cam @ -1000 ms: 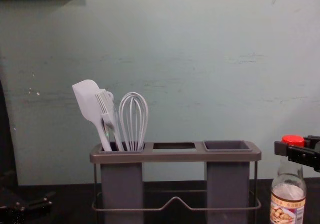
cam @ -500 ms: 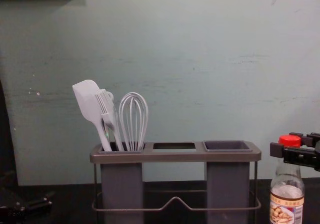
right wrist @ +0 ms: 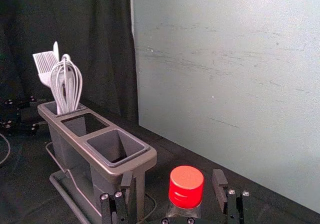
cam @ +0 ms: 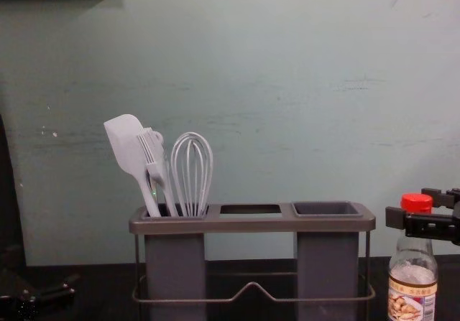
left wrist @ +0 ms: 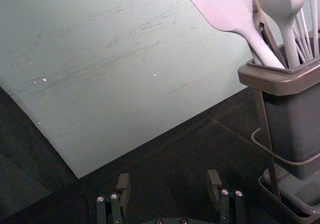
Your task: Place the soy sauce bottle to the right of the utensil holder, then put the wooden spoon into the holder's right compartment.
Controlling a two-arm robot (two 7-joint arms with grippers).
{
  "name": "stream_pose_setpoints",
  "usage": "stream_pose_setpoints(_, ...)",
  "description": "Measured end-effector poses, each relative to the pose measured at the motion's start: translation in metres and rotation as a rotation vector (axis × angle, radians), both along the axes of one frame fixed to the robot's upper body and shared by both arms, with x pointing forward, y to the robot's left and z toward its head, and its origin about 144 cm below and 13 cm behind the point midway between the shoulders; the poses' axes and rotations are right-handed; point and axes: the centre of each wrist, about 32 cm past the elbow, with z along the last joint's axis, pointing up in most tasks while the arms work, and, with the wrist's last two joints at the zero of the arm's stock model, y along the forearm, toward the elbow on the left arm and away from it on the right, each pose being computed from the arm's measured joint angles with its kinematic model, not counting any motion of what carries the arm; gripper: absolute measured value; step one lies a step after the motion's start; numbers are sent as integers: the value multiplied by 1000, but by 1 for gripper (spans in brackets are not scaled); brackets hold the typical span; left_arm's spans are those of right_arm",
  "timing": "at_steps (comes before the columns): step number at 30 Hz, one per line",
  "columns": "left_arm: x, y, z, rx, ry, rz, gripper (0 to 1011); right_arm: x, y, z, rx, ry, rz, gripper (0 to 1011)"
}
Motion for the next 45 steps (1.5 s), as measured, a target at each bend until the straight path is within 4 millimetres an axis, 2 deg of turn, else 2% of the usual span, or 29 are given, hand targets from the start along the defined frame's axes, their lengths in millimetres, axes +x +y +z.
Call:
stream_pose_setpoints(12, 0, 0, 0, 0, 0, 0, 1005, -6, -1, 6, -6, -21, -10, 1002)
stream_pose_setpoints(22, 0, 0, 0, 0, 0, 0, 1005, -30, -5, 29, -14, -62, -13, 1002)
stream_pose_setpoints(31, 0, 0, 0, 0, 0, 0, 1005, -59, -10, 58, -44, -69, 32, 1002)
stream_pose_setpoints(37, 0, 0, 0, 0, 0, 0, 1005, -75, -1, 74, -89, -22, 74, 1002)
stream_pose_setpoints(41, 0, 0, 0, 0, 0, 0, 1005, -85, 15, 82, -132, 83, 104, 1002)
stream_pose_setpoints(45, 0, 0, 0, 0, 0, 0, 1005, -87, 29, 86, -180, 199, 125, 1002)
